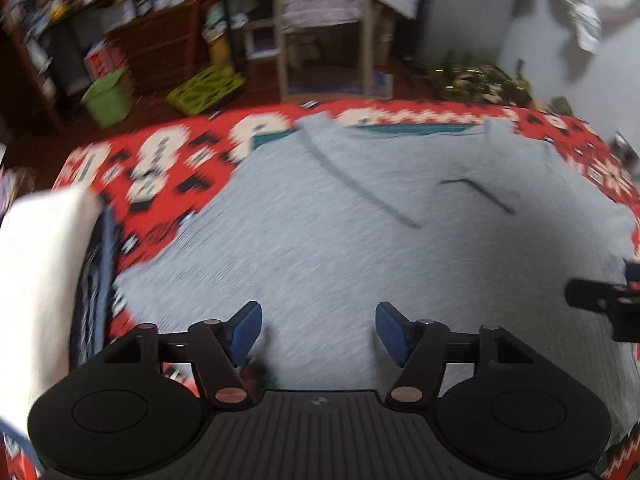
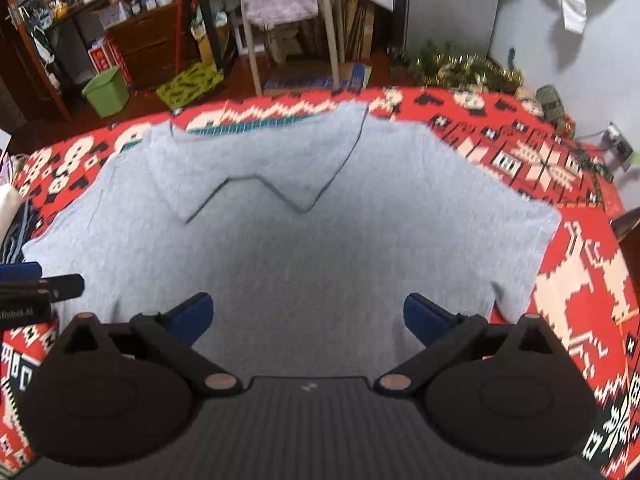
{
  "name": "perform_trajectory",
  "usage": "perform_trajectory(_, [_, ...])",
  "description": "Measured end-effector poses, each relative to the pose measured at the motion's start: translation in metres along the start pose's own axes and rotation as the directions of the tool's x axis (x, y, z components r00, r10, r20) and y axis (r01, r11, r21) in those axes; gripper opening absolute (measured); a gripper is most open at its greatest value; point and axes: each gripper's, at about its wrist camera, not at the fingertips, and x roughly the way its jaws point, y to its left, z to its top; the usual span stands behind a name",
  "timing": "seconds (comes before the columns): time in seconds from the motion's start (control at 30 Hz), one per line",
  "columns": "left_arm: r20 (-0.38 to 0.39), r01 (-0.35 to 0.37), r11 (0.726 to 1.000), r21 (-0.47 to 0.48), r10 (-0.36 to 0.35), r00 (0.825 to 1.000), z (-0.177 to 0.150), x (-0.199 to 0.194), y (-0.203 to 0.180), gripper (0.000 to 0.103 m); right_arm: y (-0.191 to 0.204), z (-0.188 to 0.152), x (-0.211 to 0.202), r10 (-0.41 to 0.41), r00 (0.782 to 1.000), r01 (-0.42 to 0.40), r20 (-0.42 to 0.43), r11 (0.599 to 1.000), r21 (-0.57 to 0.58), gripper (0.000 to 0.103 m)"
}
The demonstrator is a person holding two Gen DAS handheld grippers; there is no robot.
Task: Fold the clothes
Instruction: 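Open both tools and lift them away above the flat shirt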
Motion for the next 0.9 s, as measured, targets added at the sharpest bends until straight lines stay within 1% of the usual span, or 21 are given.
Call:
perform_trajectory(0.07, [0.02,0.014,0.999,0.035,-0.015,1.0,0.005,0.003,-0.01,0.074,-0.003,0.003,0.003,0.003,1.0,-0.003,0.017,1.0,-0.016,0.102])
perform_trajectory(0.17, [0.038,0.019,0.998,0.064,-0.021,0.999,0.012,0.011,-0.019,0.077,-0.007,0.008,0.011,0.008,0.999,-0.007,0.035,0.999,-0.042,0.103])
perform_trajectory(0.23, [0.058,0.018,0.998,0.066,-0.022,0.998,0.015,0.019,-0.022,0.079,-0.01,0.011,0.018,0.012,0.998,-0.008,0.056,0.998,-0.058,0.103])
perform_trajectory(0.3, [0.091,0.031,0.997,0.067,-0.037,0.995,0.016,0.025,-0.024,0.08,-0.012,0.013,0.026,0.017,0.997,-0.011,0.08,0.997,-0.076,0.103])
perform_trajectory(0.4, [0.144,0.068,0.994,0.091,-0.081,0.986,0.019,0.033,-0.025,0.08,-0.011,0.012,0.038,0.011,0.991,0.004,0.131,0.994,-0.113,0.103])
perform_trajectory(0.47, [0.17,0.105,0.987,0.125,-0.125,0.978,0.022,0.035,-0.024,0.079,-0.008,0.012,0.042,-0.001,0.987,0.024,0.162,0.989,-0.143,0.103])
perform_trajectory(0.5, [0.183,0.111,0.985,0.134,-0.134,0.974,0.022,0.035,-0.025,0.079,-0.006,0.012,0.043,0.001,0.985,0.026,0.171,0.988,-0.155,0.103])
perform_trajectory(0.57, [0.209,0.122,0.981,0.153,-0.153,0.966,0.023,0.034,-0.026,0.079,-0.003,0.012,0.046,0.008,0.987,0.019,0.163,0.986,-0.166,0.102])
perform_trajectory(0.63, [0.216,0.124,0.981,0.151,-0.155,0.964,0.02,0.03,-0.027,0.077,0.001,0.007,0.043,0.018,0.984,0.015,0.176,0.983,-0.183,0.102])
perform_trajectory(0.7, [0.231,0.147,0.98,0.134,-0.175,0.957,0.013,0.024,-0.024,0.077,0.004,0.0,0.038,0.03,0.979,0.012,0.2,0.979,-0.202,0.102])
perform_trajectory(0.77, [0.258,0.141,0.984,0.106,-0.164,0.952,0.001,0.015,-0.023,0.077,0.007,-0.007,0.032,0.039,0.974,0.009,0.223,0.977,-0.213,0.102])
perform_trajectory(0.83, [0.296,0.133,0.988,0.074,-0.149,0.944,-0.013,0.005,-0.021,0.077,0.007,-0.019,0.025,0.045,0.969,0.004,0.244,0.98,-0.197,0.102])
perform_trajectory(0.9, [0.32,0.143,0.988,0.056,-0.153,0.935,-0.028,-0.004,-0.016,0.077,0.006,-0.032,0.014,0.069,0.964,-0.023,0.257,0.984,-0.176,0.102])
